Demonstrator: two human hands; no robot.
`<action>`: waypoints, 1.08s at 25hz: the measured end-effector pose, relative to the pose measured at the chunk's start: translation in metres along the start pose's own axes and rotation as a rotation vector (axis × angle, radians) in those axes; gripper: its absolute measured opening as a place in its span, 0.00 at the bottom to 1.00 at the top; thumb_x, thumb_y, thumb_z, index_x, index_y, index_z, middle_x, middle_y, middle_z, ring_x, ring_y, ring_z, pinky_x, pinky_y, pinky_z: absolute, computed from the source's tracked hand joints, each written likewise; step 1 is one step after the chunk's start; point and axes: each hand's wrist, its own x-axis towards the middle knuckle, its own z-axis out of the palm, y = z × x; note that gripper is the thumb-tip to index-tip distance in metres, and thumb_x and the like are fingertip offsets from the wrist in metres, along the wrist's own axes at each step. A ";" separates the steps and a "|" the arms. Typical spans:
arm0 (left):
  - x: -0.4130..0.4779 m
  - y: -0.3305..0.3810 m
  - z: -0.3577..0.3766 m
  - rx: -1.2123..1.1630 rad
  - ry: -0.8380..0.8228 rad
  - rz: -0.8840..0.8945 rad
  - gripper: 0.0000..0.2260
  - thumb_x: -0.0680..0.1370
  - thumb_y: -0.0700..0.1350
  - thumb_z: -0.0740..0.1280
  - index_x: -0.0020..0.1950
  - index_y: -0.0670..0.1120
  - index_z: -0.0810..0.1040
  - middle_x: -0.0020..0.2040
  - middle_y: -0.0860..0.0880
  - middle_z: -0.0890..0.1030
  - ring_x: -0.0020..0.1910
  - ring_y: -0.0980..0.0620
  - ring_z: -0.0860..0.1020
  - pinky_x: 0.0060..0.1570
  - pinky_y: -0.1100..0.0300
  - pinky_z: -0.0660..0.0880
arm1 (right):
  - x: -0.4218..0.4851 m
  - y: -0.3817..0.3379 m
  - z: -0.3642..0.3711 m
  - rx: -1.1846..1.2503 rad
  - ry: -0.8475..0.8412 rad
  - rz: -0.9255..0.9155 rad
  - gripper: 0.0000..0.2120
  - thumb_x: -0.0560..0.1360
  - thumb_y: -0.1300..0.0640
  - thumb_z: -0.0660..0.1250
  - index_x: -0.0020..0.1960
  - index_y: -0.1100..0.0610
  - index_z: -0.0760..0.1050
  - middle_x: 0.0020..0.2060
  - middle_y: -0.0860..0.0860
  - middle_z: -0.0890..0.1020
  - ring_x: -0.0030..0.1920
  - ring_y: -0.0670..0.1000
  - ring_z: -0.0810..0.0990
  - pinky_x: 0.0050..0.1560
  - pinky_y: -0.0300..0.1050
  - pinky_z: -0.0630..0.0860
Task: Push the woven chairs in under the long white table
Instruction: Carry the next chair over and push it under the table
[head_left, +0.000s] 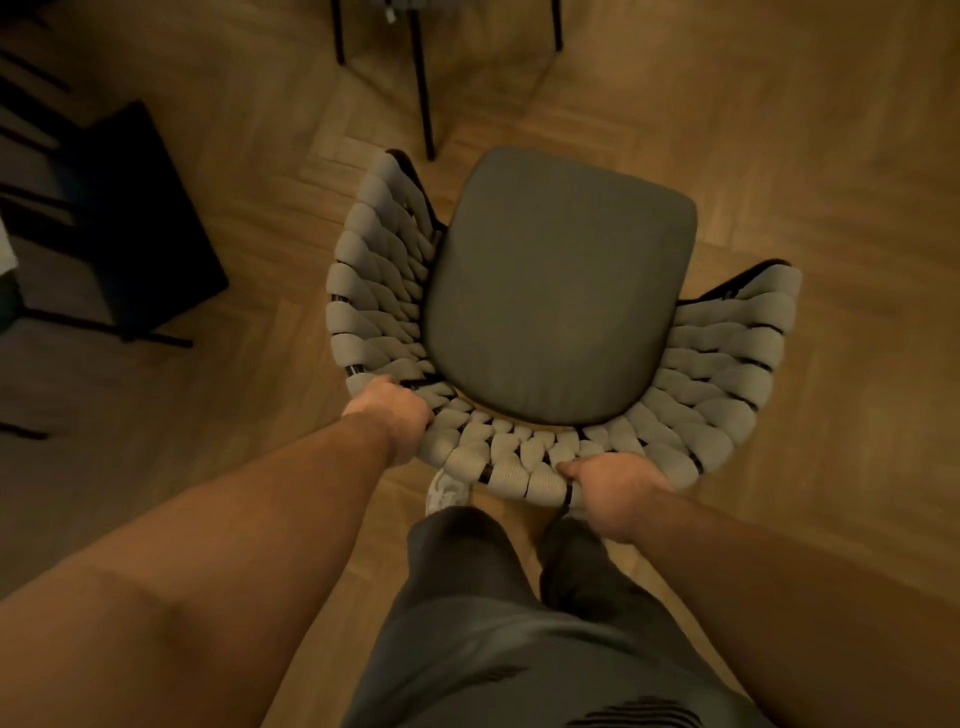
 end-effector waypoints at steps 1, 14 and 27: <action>0.000 0.002 -0.008 -0.043 0.007 -0.030 0.17 0.83 0.45 0.64 0.71 0.55 0.77 0.64 0.50 0.82 0.65 0.47 0.78 0.67 0.51 0.70 | 0.003 0.013 -0.013 -0.039 -0.007 -0.016 0.37 0.80 0.63 0.66 0.83 0.40 0.59 0.76 0.51 0.73 0.73 0.56 0.74 0.71 0.57 0.74; 0.025 -0.079 -0.065 -0.520 -0.102 -0.264 0.17 0.80 0.46 0.65 0.67 0.59 0.79 0.60 0.51 0.83 0.58 0.47 0.81 0.53 0.50 0.78 | 0.078 0.055 -0.230 -0.424 -0.008 -0.216 0.31 0.81 0.57 0.67 0.79 0.37 0.65 0.66 0.49 0.79 0.65 0.55 0.78 0.65 0.55 0.77; 0.060 -0.089 -0.169 -1.037 -0.230 -0.581 0.18 0.81 0.47 0.64 0.70 0.59 0.79 0.65 0.50 0.81 0.63 0.45 0.80 0.49 0.53 0.71 | 0.171 0.080 -0.443 -0.957 -0.065 -0.545 0.24 0.80 0.54 0.67 0.73 0.37 0.72 0.56 0.47 0.81 0.57 0.52 0.80 0.55 0.50 0.78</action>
